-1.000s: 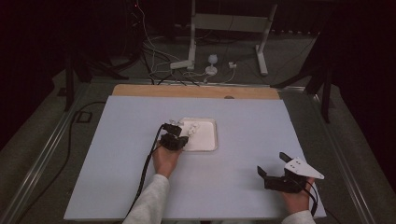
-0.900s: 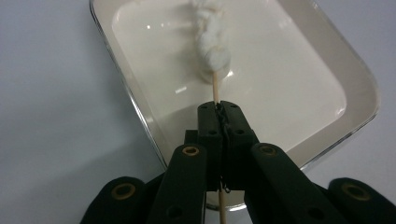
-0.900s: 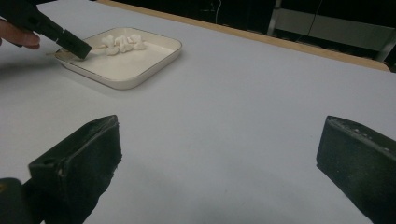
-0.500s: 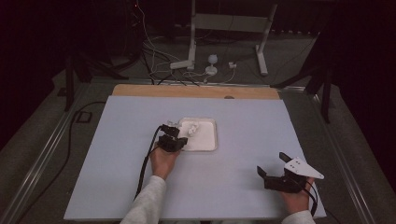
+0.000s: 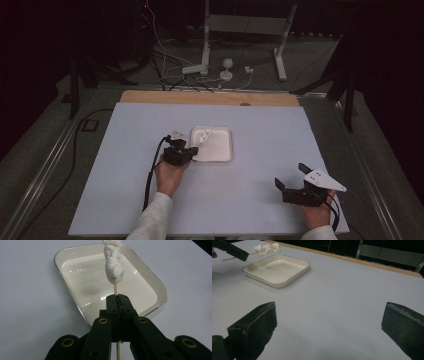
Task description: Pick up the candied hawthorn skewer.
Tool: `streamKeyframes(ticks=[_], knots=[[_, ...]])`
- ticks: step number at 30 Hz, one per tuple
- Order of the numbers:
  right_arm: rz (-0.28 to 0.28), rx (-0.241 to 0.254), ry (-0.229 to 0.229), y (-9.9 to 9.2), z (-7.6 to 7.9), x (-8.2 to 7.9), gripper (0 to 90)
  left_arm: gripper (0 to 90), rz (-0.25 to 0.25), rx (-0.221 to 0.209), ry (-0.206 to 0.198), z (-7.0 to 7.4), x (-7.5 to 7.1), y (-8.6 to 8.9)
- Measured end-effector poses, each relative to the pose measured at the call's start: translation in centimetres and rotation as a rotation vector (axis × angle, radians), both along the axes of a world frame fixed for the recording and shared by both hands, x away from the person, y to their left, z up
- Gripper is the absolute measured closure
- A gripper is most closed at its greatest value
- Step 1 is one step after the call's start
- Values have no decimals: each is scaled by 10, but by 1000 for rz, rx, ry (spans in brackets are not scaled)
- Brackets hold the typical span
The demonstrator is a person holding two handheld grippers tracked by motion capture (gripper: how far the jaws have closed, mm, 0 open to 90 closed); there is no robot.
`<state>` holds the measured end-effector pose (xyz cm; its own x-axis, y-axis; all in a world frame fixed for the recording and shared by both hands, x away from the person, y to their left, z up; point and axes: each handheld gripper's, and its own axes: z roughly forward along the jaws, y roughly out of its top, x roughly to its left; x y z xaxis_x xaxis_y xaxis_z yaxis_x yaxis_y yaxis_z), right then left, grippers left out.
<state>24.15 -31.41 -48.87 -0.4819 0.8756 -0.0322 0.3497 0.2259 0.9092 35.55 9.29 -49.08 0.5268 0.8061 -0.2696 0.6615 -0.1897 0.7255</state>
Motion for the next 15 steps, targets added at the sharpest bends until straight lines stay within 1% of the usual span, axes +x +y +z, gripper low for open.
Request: streamKeyframes(ticks=[3, 9, 11, 13, 15], knots=[[1, 12, -1, 0, 1, 0, 1, 900, -5, -10, -13, 0, -4, 2], [0, 3, -2, 4, 1, 0, 1, 900, -12, -44, -36, 0, -12, 8], [2, 5, -2, 6, 2, -1, 1, 900, -17, -46, -41, 1, -14, 10], [6, 1, -7, 8, 4, -1, 1, 900, -18, -60, -52, 2, -16, 13], [11, 0, -12, 11, 6, 0, 1, 900, -30, -79, -59, 3, -19, 16]])
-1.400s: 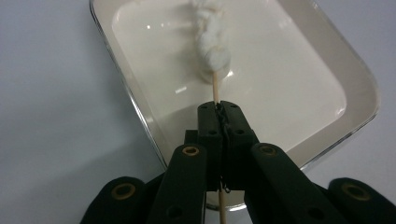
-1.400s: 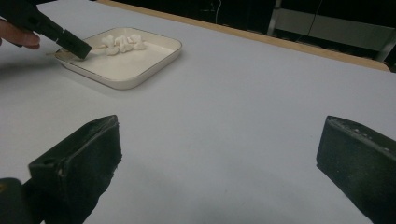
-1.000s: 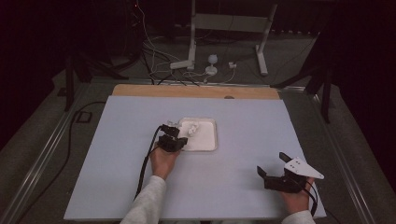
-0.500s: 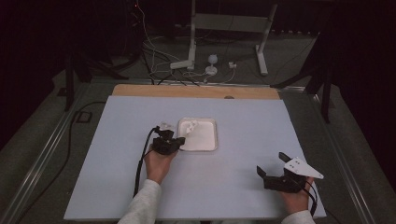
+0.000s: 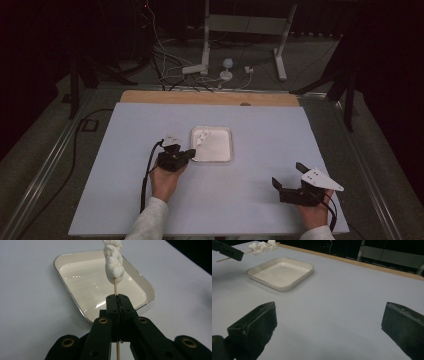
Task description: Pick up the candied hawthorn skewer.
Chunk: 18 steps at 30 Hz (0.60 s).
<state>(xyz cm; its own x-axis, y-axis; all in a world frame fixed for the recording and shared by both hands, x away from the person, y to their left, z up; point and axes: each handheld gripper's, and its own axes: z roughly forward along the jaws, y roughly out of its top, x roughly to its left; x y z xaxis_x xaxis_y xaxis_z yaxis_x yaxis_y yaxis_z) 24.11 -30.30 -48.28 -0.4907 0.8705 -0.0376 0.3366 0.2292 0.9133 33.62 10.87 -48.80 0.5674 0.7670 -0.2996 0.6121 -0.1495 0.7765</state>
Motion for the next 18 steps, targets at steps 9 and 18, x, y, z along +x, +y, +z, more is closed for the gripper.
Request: streamKeyframes(ticks=[9, 18], knots=[[58, 2, -11, 17, 18, 9, 1, 900, -28, -28, -47, 8, -13, 11], [99, 27, -20, 37, 39, 28, 1, 900, -52, -64, -89, 13, -22, 20]])
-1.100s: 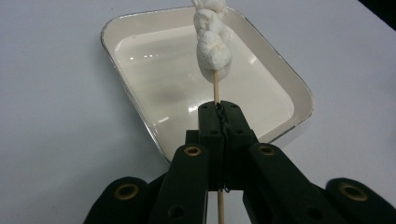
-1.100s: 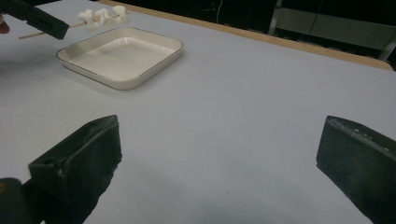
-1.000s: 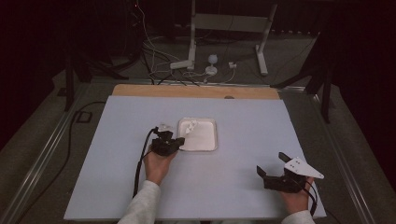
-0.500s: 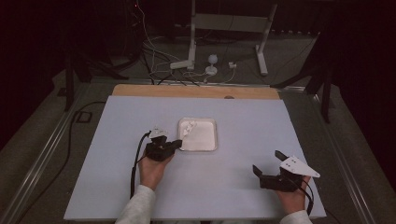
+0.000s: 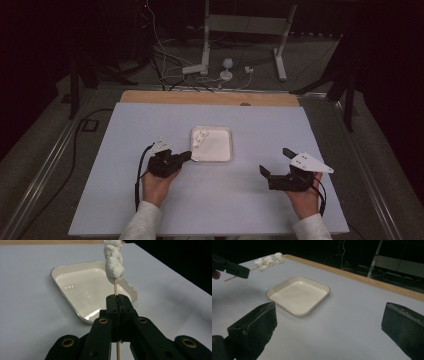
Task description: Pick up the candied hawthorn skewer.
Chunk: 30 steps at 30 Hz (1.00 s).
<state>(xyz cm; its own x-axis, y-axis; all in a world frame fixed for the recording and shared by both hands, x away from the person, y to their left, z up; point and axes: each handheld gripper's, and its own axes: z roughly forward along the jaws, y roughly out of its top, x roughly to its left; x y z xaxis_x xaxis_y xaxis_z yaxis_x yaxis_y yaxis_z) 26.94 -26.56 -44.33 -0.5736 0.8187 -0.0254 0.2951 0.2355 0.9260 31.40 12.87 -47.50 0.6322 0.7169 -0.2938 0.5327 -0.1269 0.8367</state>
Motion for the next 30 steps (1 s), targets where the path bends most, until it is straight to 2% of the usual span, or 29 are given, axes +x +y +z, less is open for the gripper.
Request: streamKeyframes(ticks=[5, 12, 24, 30], knots=[[25, 1, 5, 15, 12, 11, 1, 900, -7, -25, -21, 4, -5, 6], [64, 15, 32, 40, 24, 26, 1, 900, -36, -36, -58, 7, -8, 6], [135, 57, 88, 70, 27, 52, 1, 900, -64, -32, -81, 7, -9, 4], [142, 67, 121, 78, 26, 61, 1, 900, -83, -34, -91, 6, -9, 1]])
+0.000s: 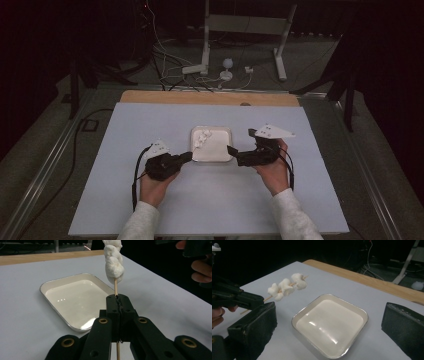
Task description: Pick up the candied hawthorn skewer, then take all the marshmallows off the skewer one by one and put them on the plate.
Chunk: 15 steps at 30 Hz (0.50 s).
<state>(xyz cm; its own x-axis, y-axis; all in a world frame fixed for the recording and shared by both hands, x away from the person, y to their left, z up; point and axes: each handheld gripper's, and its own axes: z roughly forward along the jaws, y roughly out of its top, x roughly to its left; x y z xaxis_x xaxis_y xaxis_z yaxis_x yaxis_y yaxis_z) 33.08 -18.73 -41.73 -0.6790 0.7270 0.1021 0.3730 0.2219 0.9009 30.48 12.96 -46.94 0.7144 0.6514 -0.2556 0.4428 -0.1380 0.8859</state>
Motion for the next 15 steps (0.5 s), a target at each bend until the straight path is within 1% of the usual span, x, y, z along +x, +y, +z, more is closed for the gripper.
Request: streamKeyframes(ticks=[2, 9, 11, 13, 15], knots=[[6, -1, 13, 3, -2, 3, 1, 900, -7, -1, -6, 0, -1, -1], [30, 25, 58, 13, -6, 13, 1, 900, -29, -7, -21, -1, -2, -5], [35, 34, 88, 15, -7, 16, 2, 900, -33, -8, -22, -1, -3, -7], [38, 30, 122, 16, -8, 18, 3, 900, -38, -9, -25, -1, -3, -8], [37, 31, 146, 17, -9, 19, 92, 900, -42, -9, -28, -1, -4, -9]])
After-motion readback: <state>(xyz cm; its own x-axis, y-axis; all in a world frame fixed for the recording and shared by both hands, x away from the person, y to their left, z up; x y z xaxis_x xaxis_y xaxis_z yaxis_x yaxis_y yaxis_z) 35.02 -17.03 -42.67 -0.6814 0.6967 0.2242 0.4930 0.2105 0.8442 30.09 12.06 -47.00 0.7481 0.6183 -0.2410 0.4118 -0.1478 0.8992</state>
